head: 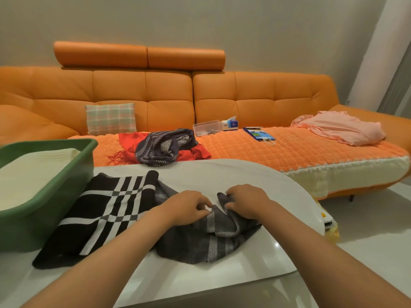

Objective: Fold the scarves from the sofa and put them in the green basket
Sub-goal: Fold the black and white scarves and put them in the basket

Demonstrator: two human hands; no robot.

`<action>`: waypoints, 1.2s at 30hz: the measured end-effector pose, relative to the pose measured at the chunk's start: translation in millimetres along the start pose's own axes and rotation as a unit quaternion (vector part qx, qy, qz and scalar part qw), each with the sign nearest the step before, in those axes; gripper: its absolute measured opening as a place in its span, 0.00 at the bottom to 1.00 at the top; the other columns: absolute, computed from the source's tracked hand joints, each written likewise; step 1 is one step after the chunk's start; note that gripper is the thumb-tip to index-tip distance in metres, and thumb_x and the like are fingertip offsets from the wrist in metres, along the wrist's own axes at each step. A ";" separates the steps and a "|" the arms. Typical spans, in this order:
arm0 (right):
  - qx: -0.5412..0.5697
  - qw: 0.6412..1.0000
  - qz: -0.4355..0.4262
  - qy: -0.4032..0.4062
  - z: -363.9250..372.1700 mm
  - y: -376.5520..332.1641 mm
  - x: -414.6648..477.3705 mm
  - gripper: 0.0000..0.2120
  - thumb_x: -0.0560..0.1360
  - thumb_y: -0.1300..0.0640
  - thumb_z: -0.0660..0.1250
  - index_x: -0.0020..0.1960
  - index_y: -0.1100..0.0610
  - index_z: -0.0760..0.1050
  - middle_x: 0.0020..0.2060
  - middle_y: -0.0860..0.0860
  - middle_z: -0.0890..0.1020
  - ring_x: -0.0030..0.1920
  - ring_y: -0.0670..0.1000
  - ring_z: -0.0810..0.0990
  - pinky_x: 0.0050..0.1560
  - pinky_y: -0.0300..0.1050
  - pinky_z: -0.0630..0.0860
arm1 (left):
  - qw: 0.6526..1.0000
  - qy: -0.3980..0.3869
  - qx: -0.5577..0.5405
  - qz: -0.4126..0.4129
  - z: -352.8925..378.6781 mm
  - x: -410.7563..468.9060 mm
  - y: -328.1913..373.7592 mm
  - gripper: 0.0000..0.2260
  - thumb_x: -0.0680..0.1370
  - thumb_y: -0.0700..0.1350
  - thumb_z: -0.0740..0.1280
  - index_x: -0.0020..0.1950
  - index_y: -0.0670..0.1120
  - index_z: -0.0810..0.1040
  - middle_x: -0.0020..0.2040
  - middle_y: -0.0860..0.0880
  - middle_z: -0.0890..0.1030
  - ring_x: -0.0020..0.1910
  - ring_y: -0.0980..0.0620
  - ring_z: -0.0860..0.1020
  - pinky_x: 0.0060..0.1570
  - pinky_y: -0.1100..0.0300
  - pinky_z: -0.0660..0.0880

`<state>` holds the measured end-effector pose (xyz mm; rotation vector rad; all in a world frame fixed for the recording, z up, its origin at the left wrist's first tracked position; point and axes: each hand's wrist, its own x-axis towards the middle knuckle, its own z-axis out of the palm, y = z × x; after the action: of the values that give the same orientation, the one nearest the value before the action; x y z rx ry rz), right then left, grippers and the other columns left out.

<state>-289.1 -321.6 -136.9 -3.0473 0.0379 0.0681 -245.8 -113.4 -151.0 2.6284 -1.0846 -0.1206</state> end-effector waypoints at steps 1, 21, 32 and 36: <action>-0.011 1.000 0.007 0.005 0.8 1.5 1.9 0.14 0.77 0.45 0.66 0.58 0.50 0.80 0.50 0.49 0.81 0.53 0.55 0.79 0.48 0.47 0.75 | 1.000 0.002 0.012 0.000 1.0 1.7 0.5 0.10 0.78 0.52 0.66 0.59 0.56 0.82 0.46 0.58 0.79 0.50 0.55 0.77 0.51 0.58 0.74; 0.572 0.711 0.300 0.277 -18.5 100.6 -3.8 0.22 0.79 0.65 0.56 0.72 0.57 0.65 0.56 0.57 0.78 0.33 0.54 0.82 0.30 0.48 0.80 | 0.934 0.320 -0.113 -0.114 -11.2 104.2 45.6 0.08 0.81 0.46 0.64 0.56 0.50 0.82 0.53 0.50 0.80 0.51 0.51 0.76 0.52 0.56 0.73; 0.382 0.906 0.132 0.122 0.8 93.6 -3.9 0.21 0.75 0.69 0.60 0.63 0.52 0.74 0.63 0.51 0.77 0.58 0.50 0.75 0.54 0.44 0.73 | 0.988 0.100 -0.114 -0.025 14.2 112.0 73.9 0.06 0.79 0.51 0.66 0.56 0.57 0.76 0.57 0.54 0.78 0.48 0.55 0.77 0.46 0.59 0.75; 0.228 0.964 0.120 0.070 10.3 93.8 -3.9 0.19 0.74 0.65 0.62 0.61 0.48 0.76 0.61 0.51 0.76 0.60 0.54 0.77 0.59 0.51 0.76 | 0.999 0.018 0.043 0.004 37.2 90.0 85.7 0.15 0.71 0.65 0.68 0.48 0.56 0.74 0.46 0.56 0.74 0.46 0.55 0.73 0.43 0.54 0.74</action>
<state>-296.0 -413.9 -155.6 -2.5661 0.3765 -0.1228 -246.6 -243.0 -157.6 2.6913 -1.1115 -0.0236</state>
